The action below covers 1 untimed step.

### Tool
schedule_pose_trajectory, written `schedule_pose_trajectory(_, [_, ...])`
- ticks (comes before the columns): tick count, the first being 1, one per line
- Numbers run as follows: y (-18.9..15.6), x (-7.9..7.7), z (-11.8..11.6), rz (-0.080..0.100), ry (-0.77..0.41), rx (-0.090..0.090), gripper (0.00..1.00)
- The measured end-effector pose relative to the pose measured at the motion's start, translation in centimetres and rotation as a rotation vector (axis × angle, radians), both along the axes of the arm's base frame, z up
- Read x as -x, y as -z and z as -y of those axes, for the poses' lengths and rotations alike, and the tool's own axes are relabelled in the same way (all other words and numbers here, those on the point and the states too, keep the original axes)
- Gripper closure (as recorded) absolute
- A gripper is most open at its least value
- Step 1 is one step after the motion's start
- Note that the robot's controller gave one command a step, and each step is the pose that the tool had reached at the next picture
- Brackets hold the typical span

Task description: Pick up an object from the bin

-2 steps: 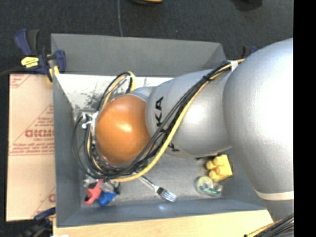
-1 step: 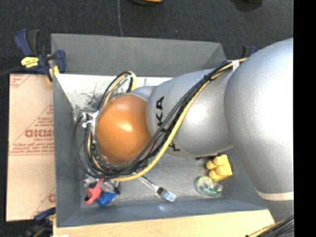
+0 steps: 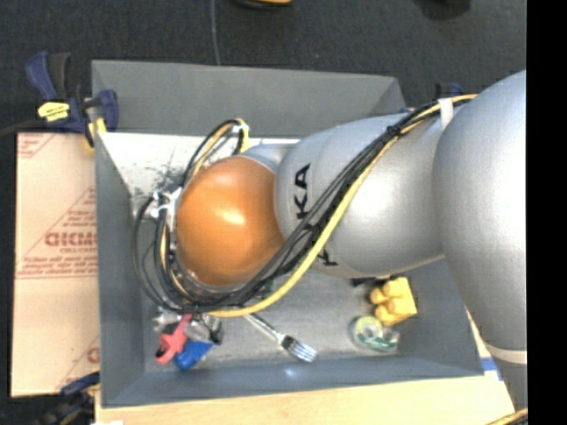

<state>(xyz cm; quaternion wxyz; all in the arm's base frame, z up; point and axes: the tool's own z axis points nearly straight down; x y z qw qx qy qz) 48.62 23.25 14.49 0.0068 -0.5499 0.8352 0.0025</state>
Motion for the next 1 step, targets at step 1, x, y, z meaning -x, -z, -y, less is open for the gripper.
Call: schedule_pose_trajectory(1, [-2.72, -0.26, -0.09, 0.010, 0.000, -0.004, 1.00])
